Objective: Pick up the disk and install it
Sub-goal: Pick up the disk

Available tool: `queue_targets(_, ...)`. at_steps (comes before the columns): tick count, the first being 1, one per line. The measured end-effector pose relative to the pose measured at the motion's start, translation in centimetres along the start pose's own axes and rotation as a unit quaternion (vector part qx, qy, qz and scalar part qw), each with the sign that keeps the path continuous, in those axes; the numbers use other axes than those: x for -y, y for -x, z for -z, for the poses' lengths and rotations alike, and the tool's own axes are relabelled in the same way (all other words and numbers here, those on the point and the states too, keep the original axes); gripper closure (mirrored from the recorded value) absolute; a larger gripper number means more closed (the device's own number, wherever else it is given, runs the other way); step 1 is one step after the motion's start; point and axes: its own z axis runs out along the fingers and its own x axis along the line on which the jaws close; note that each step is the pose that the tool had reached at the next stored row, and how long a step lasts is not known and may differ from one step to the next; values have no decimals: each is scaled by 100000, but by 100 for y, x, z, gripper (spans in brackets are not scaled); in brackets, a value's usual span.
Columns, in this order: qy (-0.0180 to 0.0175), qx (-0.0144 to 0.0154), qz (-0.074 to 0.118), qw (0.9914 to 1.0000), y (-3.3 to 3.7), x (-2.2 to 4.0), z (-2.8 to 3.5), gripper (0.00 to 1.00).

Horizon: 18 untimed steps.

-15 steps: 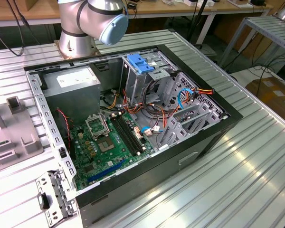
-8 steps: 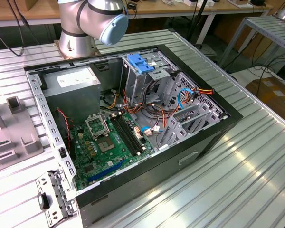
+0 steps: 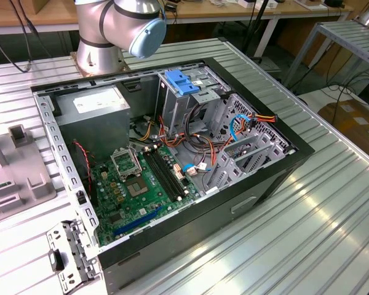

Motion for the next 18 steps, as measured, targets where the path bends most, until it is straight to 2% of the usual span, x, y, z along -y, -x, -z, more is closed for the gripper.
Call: queue_targets(18,-1,1,-4,100000,-2,70,-1,64)
